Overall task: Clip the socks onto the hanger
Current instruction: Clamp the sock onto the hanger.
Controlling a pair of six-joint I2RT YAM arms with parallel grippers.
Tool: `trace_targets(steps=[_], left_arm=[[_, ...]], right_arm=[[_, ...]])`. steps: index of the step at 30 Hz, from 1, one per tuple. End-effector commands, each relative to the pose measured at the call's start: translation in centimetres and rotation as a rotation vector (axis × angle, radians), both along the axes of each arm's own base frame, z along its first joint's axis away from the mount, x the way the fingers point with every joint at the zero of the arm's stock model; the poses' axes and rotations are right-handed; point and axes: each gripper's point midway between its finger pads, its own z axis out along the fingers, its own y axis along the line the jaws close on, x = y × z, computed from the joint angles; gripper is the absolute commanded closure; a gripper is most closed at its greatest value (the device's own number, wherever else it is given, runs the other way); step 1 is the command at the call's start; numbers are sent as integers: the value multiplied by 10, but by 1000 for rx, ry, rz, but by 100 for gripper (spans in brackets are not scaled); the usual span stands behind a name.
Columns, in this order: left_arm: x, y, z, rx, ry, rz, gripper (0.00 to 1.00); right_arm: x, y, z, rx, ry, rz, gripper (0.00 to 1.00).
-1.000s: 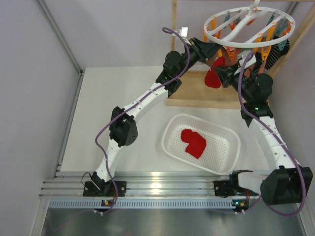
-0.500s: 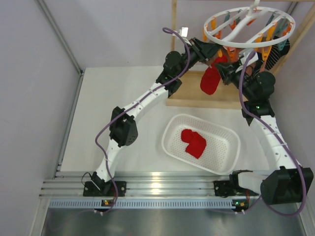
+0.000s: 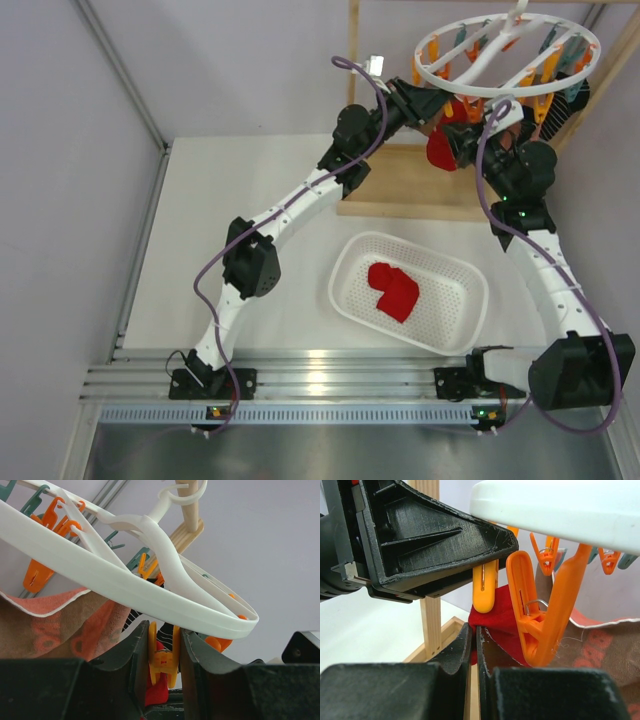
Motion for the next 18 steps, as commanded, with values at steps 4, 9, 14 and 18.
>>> trace_targets(steps=[4, 9, 14, 18], left_arm=[[-26, 7, 37, -47, -50, -35, 100], [-28, 6, 38, -46, -53, -37, 100], [-27, 6, 39, -49, -52, -35, 100], [-29, 5, 39, -49, -52, -39, 100]], right_arm=[[-6, 5, 48, 28, -126, 14, 100], [-11, 12, 59, 50, -144, 45, 100], [-11, 13, 63, 76, -138, 52, 100], [-11, 13, 63, 75, -141, 50, 100]])
